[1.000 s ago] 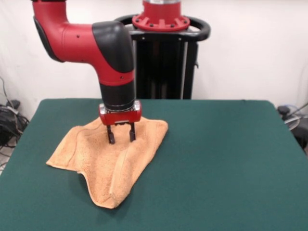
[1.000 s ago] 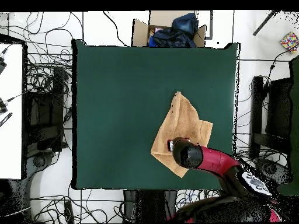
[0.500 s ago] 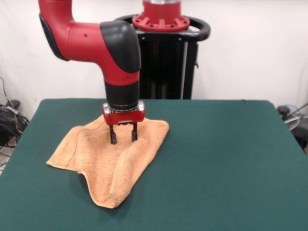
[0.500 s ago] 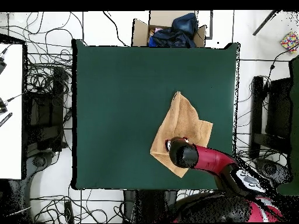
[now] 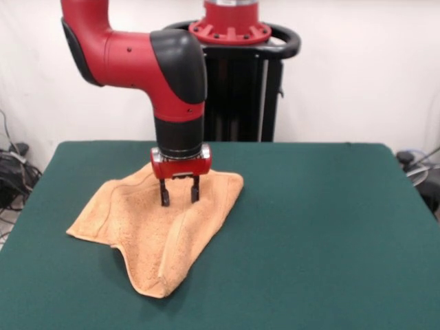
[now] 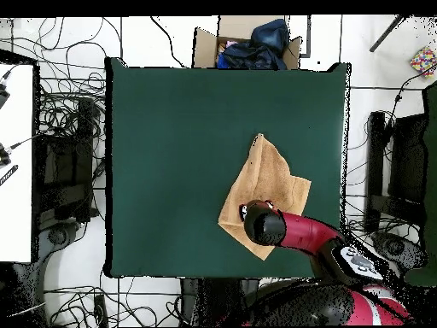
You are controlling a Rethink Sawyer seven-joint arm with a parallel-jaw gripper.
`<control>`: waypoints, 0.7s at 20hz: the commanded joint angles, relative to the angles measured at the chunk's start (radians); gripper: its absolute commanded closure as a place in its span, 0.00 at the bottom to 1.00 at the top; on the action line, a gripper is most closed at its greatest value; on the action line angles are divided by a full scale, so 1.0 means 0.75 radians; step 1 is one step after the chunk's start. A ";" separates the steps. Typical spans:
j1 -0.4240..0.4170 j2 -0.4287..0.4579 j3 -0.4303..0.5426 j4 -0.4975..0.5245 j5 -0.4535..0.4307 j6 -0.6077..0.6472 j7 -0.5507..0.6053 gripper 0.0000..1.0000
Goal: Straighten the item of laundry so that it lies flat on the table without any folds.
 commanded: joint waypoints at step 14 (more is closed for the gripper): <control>-0.014 0.052 0.119 -0.002 0.066 -0.018 0.247 0.00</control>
